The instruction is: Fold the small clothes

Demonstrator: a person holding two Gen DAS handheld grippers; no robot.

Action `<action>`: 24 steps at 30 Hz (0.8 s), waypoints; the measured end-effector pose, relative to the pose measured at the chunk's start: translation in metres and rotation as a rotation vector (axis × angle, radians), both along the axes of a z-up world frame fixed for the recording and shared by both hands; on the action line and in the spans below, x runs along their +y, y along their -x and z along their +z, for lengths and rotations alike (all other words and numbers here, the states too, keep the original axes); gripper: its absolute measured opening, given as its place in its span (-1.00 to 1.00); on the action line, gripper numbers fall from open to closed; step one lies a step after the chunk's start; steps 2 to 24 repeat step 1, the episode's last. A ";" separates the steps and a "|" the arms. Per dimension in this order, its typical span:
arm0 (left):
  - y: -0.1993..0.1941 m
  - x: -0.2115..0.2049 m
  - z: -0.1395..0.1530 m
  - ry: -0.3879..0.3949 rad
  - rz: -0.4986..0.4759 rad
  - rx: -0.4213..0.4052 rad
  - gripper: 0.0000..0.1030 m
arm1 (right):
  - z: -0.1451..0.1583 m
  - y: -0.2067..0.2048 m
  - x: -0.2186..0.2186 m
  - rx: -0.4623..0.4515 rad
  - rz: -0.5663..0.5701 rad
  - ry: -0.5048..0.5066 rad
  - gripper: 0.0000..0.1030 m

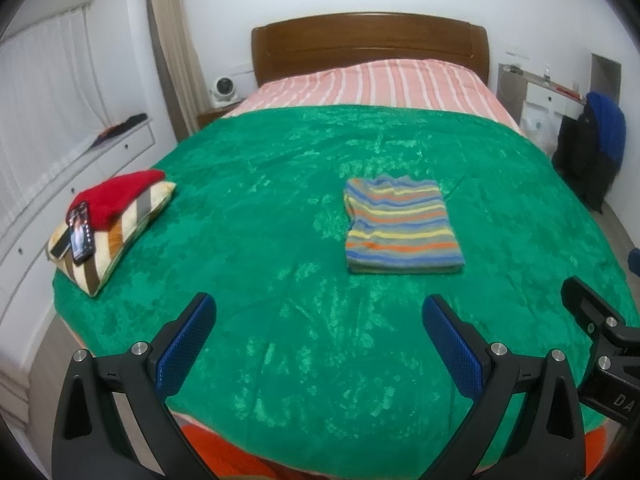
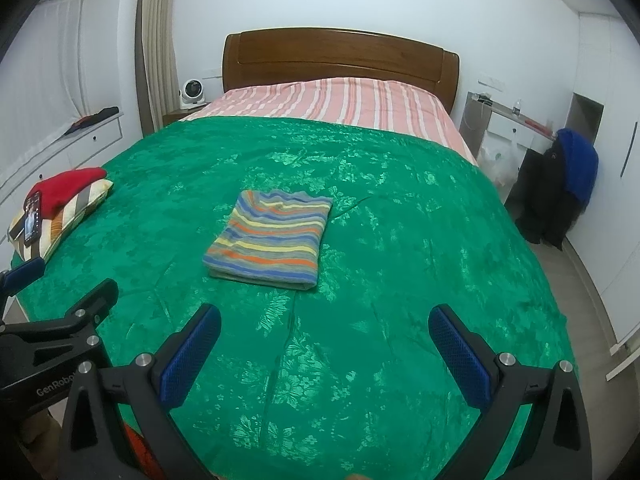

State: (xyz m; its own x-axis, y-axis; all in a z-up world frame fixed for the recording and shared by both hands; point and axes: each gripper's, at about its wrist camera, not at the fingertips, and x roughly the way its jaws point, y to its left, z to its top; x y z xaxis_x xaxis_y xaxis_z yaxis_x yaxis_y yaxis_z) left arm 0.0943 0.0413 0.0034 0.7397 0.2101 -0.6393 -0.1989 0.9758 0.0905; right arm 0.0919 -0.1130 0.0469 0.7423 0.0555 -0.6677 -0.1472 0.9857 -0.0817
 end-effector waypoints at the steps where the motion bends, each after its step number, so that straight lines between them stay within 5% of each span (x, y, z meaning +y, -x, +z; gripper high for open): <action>1: 0.000 0.000 0.000 -0.004 -0.001 -0.004 0.99 | 0.000 0.000 0.000 -0.001 0.000 0.000 0.99; 24: 0.000 0.000 0.000 -0.004 -0.001 -0.004 0.99 | 0.000 0.000 0.000 -0.001 0.000 0.000 0.99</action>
